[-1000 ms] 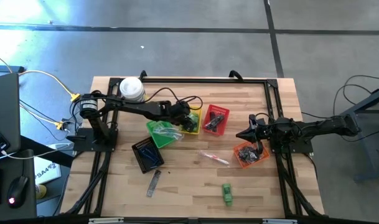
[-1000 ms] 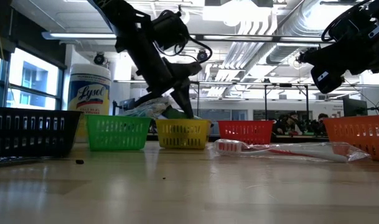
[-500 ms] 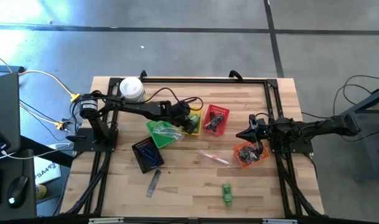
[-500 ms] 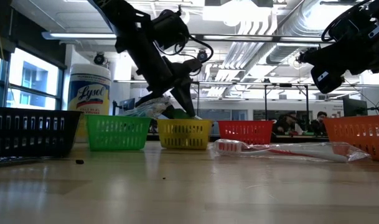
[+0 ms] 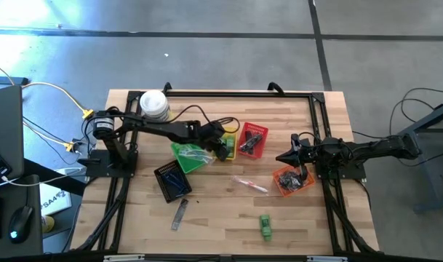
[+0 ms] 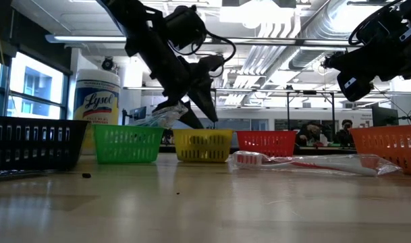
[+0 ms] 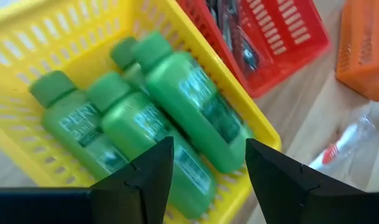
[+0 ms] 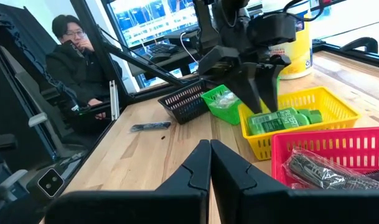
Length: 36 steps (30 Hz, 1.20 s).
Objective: Pick & Place Travel size toiletries
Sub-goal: Put the orange toothbrush into the green bin
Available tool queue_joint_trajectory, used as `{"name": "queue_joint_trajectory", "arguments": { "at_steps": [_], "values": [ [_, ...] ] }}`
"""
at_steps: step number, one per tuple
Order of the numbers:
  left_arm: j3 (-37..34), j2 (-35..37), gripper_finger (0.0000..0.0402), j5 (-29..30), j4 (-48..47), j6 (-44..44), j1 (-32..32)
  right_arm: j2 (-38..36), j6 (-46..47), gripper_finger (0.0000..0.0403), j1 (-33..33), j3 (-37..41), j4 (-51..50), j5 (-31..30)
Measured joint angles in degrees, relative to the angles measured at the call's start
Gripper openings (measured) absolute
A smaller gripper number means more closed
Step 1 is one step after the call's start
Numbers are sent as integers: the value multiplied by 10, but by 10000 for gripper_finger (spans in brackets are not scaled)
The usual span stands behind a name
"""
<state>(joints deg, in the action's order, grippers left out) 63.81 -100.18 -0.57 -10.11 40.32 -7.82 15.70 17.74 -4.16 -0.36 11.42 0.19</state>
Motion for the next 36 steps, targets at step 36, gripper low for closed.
{"name": "queue_joint_trajectory", "arguments": {
  "at_steps": [36],
  "values": [
    [134, 76, 193, -19, -271, -489, 5, 1, 0, 2, 0, 0, -10, 22]
  ]
}}
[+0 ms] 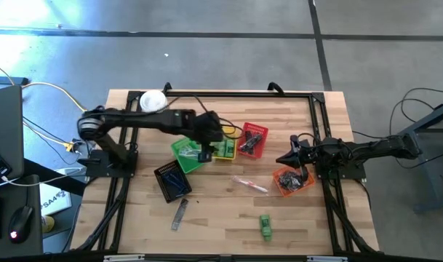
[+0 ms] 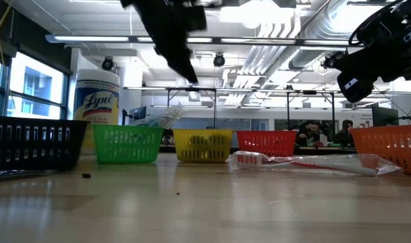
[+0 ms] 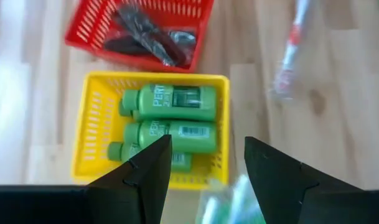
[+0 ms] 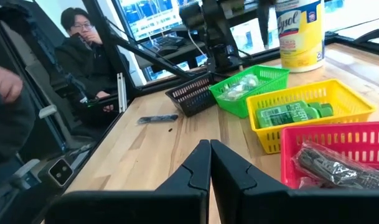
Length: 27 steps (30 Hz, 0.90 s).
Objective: Pick & Place Travel size toiletries
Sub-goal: Put the orange toothbrush into the green bin
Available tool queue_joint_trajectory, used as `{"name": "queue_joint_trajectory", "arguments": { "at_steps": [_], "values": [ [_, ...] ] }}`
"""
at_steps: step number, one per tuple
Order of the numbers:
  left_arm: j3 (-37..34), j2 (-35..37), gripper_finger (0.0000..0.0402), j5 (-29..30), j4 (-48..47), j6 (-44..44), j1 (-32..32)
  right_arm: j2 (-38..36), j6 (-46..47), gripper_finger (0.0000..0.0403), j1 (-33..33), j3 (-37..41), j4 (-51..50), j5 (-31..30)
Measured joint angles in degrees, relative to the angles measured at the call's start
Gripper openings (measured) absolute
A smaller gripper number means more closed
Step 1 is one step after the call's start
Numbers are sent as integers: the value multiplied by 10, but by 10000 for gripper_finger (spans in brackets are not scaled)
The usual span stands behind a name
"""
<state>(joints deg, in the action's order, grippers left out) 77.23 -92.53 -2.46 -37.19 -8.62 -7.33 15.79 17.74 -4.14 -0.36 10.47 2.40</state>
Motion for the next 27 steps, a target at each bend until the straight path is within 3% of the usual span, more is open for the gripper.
{"name": "queue_joint_trajectory", "arguments": {
  "at_steps": [6, 9, 13, 18, 23, 27],
  "values": [
    [0, 129, 178, 35, -58, -4, 18, 8, 6, 2, -4, 0, 5, 7],
    [0, 199, 147, 82, -102, -10, 31, 12, 3, 2, -17, 0, 7, 0],
    [-28, 292, 90, 93, -111, -46, 56, 14, 0, 2, -36, 0, 9, -34],
    [-154, 418, 12, 85, -23, -54, 88, 14, -14, 2, -53, 0, 10, -67],
    [-344, 553, 9, 101, 191, 0, 88, 14, -15, 2, -54, 0, 16, -85],
    [-468, 645, 2, 160, 278, 27, 76, 14, -23, 2, -54, 0, 36, -85]
  ]
}}
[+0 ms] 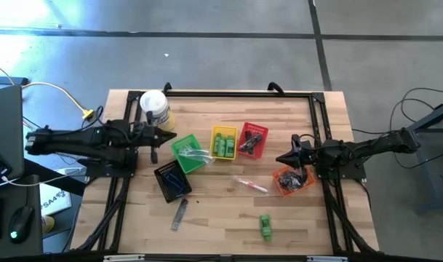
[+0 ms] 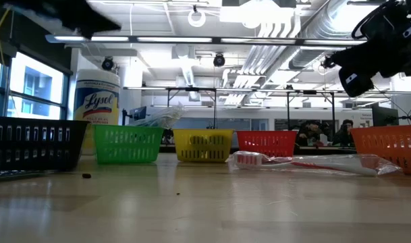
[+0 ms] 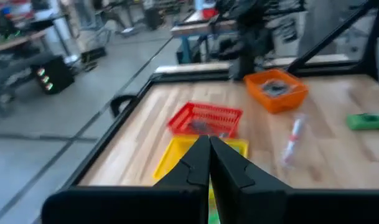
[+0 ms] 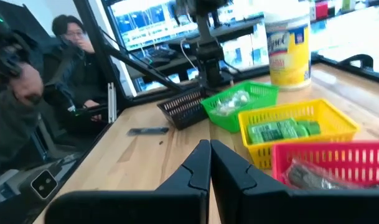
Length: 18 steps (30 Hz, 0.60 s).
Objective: Pick & Place Travel size toiletries
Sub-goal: Put the orange toothbrush into the green bin
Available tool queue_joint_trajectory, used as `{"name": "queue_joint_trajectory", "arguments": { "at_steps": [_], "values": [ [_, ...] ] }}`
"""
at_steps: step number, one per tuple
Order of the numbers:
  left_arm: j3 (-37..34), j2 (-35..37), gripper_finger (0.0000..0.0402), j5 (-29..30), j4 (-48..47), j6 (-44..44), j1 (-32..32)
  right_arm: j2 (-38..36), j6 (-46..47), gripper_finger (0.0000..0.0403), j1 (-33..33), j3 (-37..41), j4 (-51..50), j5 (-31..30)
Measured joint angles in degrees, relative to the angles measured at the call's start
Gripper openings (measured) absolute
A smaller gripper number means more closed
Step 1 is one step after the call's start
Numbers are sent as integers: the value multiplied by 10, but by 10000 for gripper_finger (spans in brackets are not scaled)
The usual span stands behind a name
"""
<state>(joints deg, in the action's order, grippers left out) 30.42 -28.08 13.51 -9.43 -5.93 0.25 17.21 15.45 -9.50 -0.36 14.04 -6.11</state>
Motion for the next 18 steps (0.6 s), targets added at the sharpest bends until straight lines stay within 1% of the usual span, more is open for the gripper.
{"name": "queue_joint_trajectory", "arguments": {
  "at_steps": [2, 5, 8, 11, 14, 18],
  "values": [
    [-48, 50, 2, -4, 1, 7, -15, 0, -9, 2, 0, 0, 12, 0],
    [-104, 126, 1, -56, 8, 17, -33, 0, -18, 2, 0, 0, 17, 1],
    [-144, 196, 0, -90, 1, 32, -36, 0, -18, 2, 0, 0, 17, 0],
    [-173, 252, 0, -127, -29, 25, -36, 0, -18, 2, 0, 0, 17, 0],
    [-202, 280, 0, -156, -39, 14, -36, 0, -17, 2, 1, 0, 24, -8],
    [-228, 277, 0, -172, -48, 4, -36, 0, -17, 2, 1, 0, 33, -30]
  ]
}}
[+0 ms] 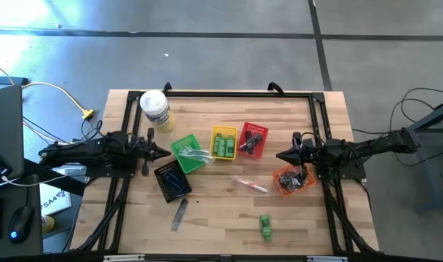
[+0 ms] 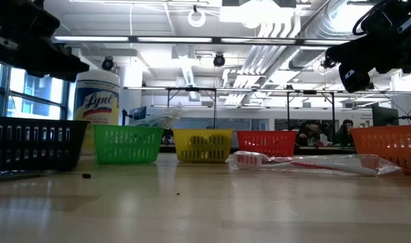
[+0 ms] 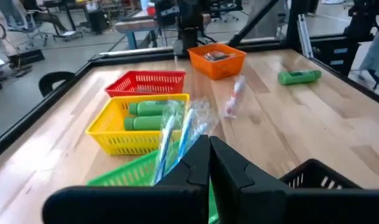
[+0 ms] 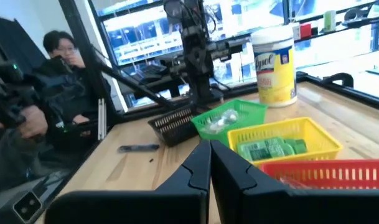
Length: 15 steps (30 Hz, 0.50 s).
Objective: Pick & Place Travel size toiletries
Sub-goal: Put the orange toothbrush into the green bin
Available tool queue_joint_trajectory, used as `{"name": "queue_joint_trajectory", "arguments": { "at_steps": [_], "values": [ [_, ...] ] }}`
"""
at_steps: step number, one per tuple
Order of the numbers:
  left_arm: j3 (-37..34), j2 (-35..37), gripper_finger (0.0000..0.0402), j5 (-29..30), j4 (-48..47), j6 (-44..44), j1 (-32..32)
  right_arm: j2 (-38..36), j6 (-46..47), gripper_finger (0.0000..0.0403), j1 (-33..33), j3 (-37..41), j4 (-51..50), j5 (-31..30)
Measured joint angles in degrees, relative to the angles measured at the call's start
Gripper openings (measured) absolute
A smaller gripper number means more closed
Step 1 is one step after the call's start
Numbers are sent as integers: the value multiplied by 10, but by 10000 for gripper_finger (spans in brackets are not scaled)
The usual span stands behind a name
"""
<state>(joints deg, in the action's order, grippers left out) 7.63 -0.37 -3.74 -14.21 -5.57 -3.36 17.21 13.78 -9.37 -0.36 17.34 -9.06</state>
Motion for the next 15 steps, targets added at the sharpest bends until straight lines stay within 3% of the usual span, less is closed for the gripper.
{"name": "queue_joint_trajectory", "arguments": {
  "at_steps": [15],
  "values": [
    [-23, 0, 0, -27, 17, 0, 0, 8, 14, 2, 0, 0, 12, -16]
  ]
}}
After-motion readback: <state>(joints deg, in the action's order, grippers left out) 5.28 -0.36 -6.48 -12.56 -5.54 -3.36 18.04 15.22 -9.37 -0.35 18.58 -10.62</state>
